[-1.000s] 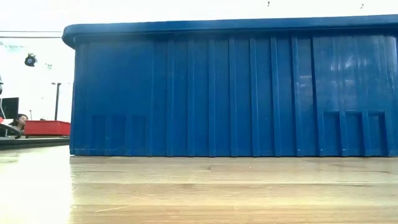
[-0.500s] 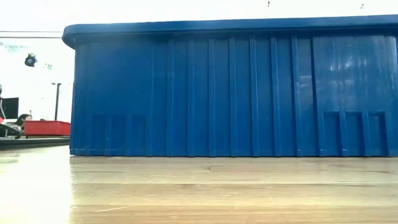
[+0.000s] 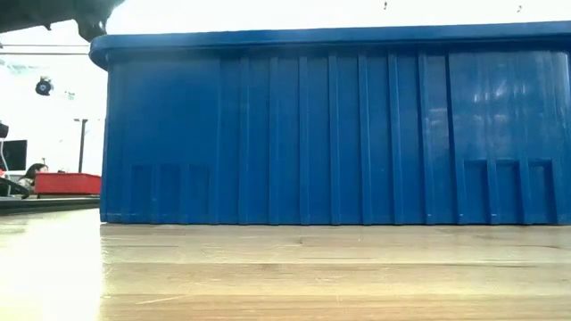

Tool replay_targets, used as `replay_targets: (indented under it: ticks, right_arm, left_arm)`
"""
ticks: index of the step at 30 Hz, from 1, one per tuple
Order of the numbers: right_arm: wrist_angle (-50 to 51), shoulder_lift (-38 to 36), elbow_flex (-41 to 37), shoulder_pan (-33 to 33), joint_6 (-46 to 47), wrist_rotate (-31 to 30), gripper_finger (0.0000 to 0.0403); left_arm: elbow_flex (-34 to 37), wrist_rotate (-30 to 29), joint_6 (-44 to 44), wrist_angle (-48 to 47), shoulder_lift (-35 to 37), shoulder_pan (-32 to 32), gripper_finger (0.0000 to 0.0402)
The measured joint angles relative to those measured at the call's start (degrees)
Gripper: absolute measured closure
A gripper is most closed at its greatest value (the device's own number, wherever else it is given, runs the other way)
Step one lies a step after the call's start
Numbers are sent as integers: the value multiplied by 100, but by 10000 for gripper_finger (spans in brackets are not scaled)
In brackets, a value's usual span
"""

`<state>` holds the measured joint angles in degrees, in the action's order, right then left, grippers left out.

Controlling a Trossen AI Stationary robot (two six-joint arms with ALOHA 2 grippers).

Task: Pick and place slides into bin
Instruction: Return to Home Position

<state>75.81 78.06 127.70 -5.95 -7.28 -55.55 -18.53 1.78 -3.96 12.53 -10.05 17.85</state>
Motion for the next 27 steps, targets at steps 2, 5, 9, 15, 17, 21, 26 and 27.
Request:
replay_targets:
  ticks: [2,5,9,15,17,21,26,27]
  right_arm:
    - [-8,0,0,1,25,-2,211]
    - [-75,-2,0,1,42,0,211]
    - [-133,-2,0,1,169,0,211]
    - [-142,-2,0,5,521,164,211]
    - [-142,-4,0,69,807,393,211]
    - [-150,34,-34,279,1186,1080,211]
    - [-253,126,-318,623,1264,2371,211]
    - [-440,122,-448,656,1225,2559,211]
  left_arm:
    - [194,-270,25,-51,261,0,400]
    - [445,-428,25,-93,569,4,400]
    - [854,-1102,-216,-253,790,2,400]
    - [1258,-1561,-178,-3,828,-2,400]
    - [1376,-1567,-344,-29,799,-2,400]
    - [1619,-1629,-413,109,849,-1,400]
    - [1638,-1713,-418,215,838,0,400]
    - [1620,-1714,-418,248,840,0,400]
